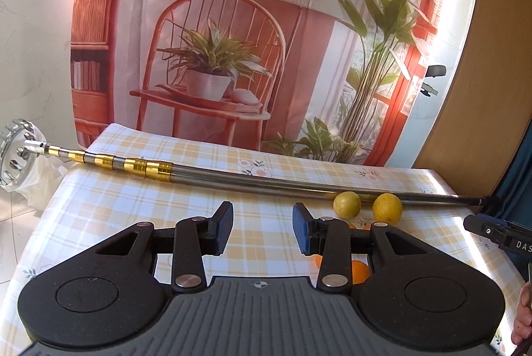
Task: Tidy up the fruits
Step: 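Grasp an orange from the pile with the left tool while the right tool approaches the pile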
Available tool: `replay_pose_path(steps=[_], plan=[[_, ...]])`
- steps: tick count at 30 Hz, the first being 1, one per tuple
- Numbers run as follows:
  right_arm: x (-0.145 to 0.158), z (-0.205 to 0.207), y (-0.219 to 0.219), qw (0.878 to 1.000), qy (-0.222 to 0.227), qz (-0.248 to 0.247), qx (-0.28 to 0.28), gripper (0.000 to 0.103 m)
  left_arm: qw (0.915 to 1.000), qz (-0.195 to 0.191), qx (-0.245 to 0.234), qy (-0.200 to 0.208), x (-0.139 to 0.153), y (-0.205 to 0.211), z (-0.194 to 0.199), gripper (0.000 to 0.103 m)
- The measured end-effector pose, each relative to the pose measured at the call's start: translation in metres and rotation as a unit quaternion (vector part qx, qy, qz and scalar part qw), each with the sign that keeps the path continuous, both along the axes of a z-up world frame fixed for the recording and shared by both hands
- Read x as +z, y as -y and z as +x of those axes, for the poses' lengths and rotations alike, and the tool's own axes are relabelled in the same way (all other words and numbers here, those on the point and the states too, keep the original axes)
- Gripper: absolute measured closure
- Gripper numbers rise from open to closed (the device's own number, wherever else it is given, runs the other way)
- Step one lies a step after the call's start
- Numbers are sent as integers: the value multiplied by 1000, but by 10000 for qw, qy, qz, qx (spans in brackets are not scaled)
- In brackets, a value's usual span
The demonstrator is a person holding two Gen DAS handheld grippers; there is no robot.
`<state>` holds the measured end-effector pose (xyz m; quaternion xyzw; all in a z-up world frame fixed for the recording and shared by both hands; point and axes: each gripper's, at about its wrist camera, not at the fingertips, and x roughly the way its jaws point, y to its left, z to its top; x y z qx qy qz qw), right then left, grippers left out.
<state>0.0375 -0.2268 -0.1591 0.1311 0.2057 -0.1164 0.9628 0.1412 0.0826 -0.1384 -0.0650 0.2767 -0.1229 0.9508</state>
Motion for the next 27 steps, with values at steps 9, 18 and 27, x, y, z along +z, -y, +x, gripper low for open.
replay_pose_path(steps=[9, 18, 27], plan=[[-9, 20, 13, 9998, -131, 132, -46, 58, 9934, 290, -1027, -432, -42, 55, 49, 47], [-26, 31, 25, 9989, -278, 350, -123, 58, 9811, 457, -1584, -1008, -89, 85, 76, 47], [-39, 34, 32, 9979, -395, 474, -177, 58, 9796, 137, -1451, -1382, -105, 86, 97, 49]])
